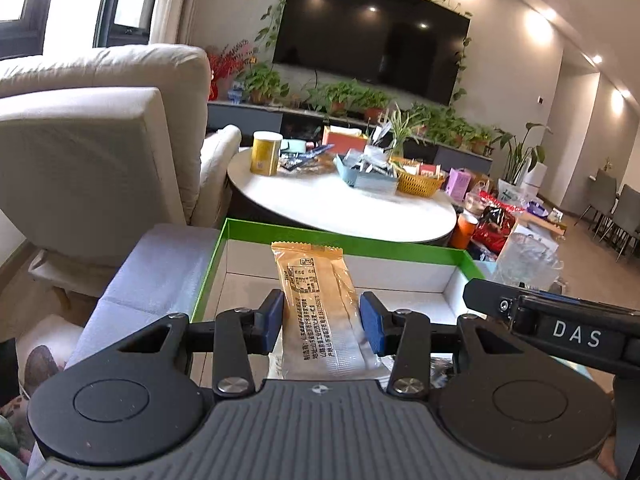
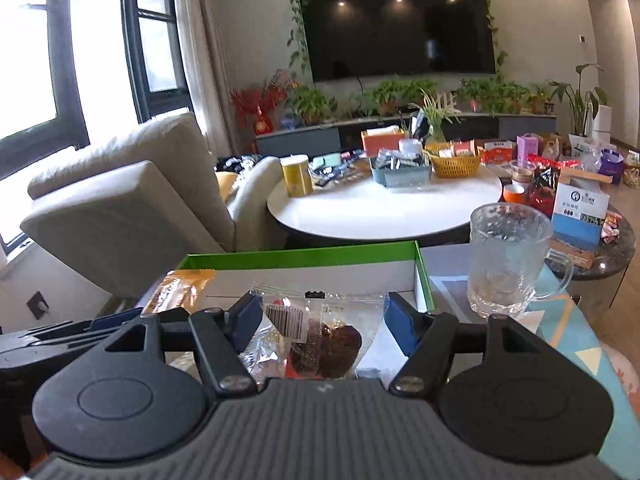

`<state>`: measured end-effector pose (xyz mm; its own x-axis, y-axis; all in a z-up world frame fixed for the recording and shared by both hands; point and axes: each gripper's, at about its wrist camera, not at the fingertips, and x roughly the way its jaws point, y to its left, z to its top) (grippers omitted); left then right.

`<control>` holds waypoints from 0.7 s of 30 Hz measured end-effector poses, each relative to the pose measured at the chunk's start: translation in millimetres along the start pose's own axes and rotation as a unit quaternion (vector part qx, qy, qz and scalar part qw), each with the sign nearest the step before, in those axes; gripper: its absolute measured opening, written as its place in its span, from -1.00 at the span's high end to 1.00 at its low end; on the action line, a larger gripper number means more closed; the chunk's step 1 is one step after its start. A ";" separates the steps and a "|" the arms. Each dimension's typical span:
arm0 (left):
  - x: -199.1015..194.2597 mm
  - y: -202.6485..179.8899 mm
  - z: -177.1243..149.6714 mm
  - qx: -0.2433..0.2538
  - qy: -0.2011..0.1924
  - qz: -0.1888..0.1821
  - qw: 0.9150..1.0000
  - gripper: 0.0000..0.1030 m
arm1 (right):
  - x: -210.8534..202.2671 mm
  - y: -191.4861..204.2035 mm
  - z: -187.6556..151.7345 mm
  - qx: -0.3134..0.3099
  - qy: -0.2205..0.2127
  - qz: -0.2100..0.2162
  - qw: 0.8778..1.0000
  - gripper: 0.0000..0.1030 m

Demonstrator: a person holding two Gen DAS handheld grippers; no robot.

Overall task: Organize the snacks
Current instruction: 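Carry the wafer pack and clear candy bag into the green box, open both tools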

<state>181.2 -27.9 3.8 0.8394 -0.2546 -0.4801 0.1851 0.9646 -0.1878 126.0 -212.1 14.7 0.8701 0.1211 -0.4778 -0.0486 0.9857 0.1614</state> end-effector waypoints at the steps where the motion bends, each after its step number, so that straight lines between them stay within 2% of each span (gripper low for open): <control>1: 5.1 1.1 0.7 0.004 0.008 -0.003 1.000 0.24 | 4.6 -0.1 -0.4 -0.001 0.004 -0.002 1.000 -0.12; 7: 22.9 -2.0 -3.6 0.038 0.057 -0.022 0.997 0.17 | 20.9 6.2 -2.4 -0.018 0.028 -0.018 0.999 -0.13; 9: 18.3 -2.1 -5.9 0.057 0.057 -0.022 0.996 0.00 | 20.1 7.0 -4.9 -0.022 0.035 -0.018 0.999 -0.13; 12: 4.2 2.1 -6.0 0.063 0.056 -0.025 0.996 -0.06 | 10.7 5.8 -7.7 -0.013 0.036 -0.020 0.999 -0.13; 16: -23.8 12.2 -3.3 0.049 0.053 -0.049 0.996 -0.13 | -6.8 6.0 -11.0 -0.014 0.030 -0.028 0.999 -0.13; 21: -60.9 27.3 -21.1 0.037 0.053 -0.044 0.997 -0.20 | -31.2 6.9 -19.0 -0.025 0.026 -0.026 0.999 -0.13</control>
<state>124.4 12.5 9.8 0.7597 -0.3411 -0.5536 0.2969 0.9394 -0.1714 89.1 -206.9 14.3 0.8458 0.0741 -0.5284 -0.0293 0.9953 0.0927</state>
